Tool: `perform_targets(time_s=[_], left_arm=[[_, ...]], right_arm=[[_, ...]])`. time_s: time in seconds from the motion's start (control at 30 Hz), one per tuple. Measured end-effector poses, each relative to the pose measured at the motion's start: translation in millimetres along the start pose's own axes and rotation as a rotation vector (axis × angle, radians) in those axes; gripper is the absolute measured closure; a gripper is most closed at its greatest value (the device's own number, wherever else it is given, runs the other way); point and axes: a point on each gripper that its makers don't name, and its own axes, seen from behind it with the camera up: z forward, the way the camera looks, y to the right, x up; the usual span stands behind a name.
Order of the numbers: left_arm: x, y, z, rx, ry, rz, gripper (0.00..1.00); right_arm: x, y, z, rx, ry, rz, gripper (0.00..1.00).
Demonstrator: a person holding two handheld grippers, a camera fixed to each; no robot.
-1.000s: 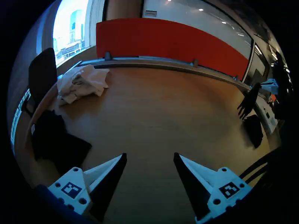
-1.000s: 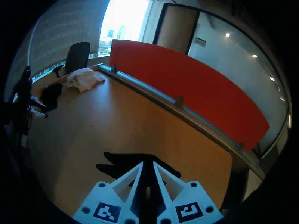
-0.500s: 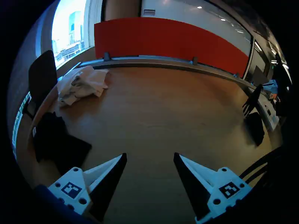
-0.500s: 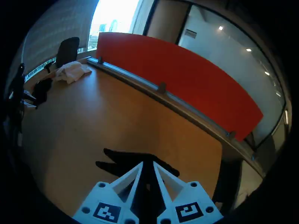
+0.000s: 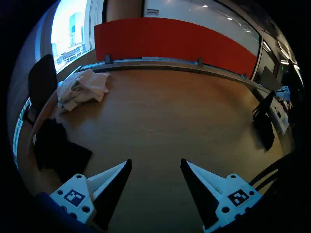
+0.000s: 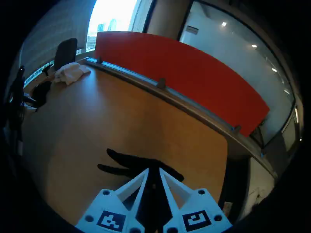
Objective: Fold towel
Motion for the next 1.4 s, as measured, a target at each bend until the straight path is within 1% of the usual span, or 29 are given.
perform_targets(time_s=[0.3,0.4,0.6,0.8,0.9,1.0,1.1,1.27,1.4], left_arm=[[0,4.2,-0.1,-0.015,-0.002,0.008,0.07],[0,4.5,-0.1,-0.018,-0.002,0.011,0.07],[-2,3.3,-0.3,-0.023,-0.005,0.016,0.07],[-1,2.9,-1.5,-0.027,-0.004,0.026,0.07],[-1,2.9,-1.9,-0.029,-0.002,0.031,0.07],[-1,2.6,-2.7,-0.028,0.0,0.033,0.07],[-2,1.6,-3.9,-0.027,0.001,0.033,0.07],[-4,-1.3,-7.4,-0.021,0.0,0.037,0.07],[-5,-5.4,-10.7,-0.014,0.002,0.043,0.07]], right_arm=[[-50,1,-25.1,-0.026,-0.052,0.049,0.95],[-68,-3,-32.1,-0.032,-0.071,0.063,0.95],[-91,-15,-41.9,-0.037,-0.091,0.09,0.95],[-104,-25,-45.9,-0.041,-0.102,0.11,0.95],[-113,-26,-48.6,-0.051,-0.115,0.117,0.95],[-127,-25,-50.0,-0.065,-0.139,0.127,0.95],[-143,-24,-49.3,-0.079,-0.164,0.151,0.95],[-176,-23,-45.0,-0.1,-0.214,0.207,0.95],[-199,-24,-41.0,-0.113,-0.249,0.24,0.95]])
